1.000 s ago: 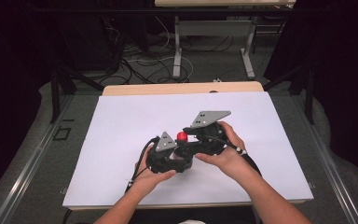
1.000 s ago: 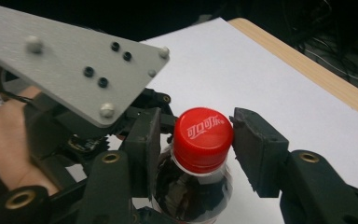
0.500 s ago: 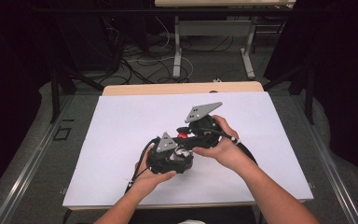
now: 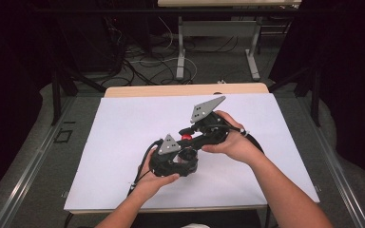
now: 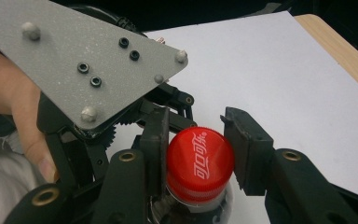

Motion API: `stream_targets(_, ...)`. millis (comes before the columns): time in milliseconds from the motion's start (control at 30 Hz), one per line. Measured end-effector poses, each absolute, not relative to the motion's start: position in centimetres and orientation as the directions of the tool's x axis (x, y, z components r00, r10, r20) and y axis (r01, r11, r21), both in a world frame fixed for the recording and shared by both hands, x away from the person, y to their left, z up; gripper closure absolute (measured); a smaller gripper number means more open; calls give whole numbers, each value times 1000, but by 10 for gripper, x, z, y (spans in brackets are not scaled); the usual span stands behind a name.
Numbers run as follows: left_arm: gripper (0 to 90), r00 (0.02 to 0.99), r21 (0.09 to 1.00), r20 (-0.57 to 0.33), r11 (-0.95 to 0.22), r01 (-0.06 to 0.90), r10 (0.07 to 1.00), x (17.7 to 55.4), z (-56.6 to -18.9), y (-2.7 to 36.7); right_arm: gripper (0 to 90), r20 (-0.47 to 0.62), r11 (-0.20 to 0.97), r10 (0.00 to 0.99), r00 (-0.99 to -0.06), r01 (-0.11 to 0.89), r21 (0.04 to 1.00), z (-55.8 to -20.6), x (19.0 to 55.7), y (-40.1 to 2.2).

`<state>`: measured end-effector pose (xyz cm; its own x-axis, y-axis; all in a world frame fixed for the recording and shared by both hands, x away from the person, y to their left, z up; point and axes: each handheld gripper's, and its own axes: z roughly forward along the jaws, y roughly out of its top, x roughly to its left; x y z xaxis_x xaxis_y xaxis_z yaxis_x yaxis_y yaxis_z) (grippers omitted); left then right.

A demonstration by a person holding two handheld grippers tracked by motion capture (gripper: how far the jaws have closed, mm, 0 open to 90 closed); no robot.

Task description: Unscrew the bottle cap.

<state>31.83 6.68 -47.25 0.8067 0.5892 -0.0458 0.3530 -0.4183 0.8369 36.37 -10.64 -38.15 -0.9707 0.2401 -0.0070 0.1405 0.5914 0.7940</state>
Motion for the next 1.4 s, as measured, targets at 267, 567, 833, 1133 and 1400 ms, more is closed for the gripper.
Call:
stream_targets(267,304,801,833,-50,-418,363,597,319,-472,69,478,-26,549,355,-934,186,815,-382,355,-104)
stream_targets(567,304,788,833,-64,-401,380,613,319,-473,68,479,3,437,599,-801,331,836,-383,327,-105)
stream_targets(833,304,787,832,-61,-404,380,614,320,-474,67,608,44,411,650,-759,400,819,-388,326,-99)
stream_targets(1133,305,800,836,-69,-403,372,595,319,-472,69,614,68,536,385,-920,283,796,-381,355,-111)
stream_targets(1400,306,821,836,-65,-418,355,568,319,-470,70,615,25,618,160,-987,120,777,-374,371,-115)
